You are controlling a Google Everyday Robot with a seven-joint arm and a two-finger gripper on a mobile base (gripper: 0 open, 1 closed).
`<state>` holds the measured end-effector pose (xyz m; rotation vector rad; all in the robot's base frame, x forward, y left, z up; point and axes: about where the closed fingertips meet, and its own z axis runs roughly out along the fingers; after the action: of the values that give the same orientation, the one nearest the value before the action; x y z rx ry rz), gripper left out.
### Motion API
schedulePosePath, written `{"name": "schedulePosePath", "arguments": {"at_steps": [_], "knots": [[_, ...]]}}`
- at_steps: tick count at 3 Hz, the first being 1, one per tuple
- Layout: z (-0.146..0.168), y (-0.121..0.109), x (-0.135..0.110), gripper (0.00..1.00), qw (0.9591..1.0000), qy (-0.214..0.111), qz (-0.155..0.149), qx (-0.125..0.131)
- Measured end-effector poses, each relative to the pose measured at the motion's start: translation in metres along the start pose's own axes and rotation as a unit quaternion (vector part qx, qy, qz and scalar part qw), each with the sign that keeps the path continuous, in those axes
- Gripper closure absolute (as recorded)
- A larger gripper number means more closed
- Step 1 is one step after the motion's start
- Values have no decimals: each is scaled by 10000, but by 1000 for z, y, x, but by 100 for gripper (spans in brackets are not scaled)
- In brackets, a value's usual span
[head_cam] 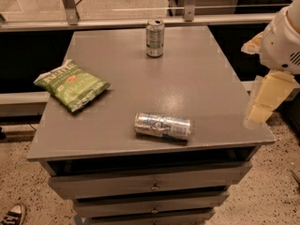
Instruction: Move redbull can near 7up can
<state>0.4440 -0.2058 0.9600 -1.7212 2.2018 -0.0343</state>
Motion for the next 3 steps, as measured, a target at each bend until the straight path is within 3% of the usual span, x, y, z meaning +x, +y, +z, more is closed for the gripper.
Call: {"name": "schedulePosePath", "arguments": {"at_steps": [2, 3], "knots": [[91, 12, -32, 0, 9957, -572, 470, -553], [126, 15, -51, 0, 9918, -733, 896, -550]]}}
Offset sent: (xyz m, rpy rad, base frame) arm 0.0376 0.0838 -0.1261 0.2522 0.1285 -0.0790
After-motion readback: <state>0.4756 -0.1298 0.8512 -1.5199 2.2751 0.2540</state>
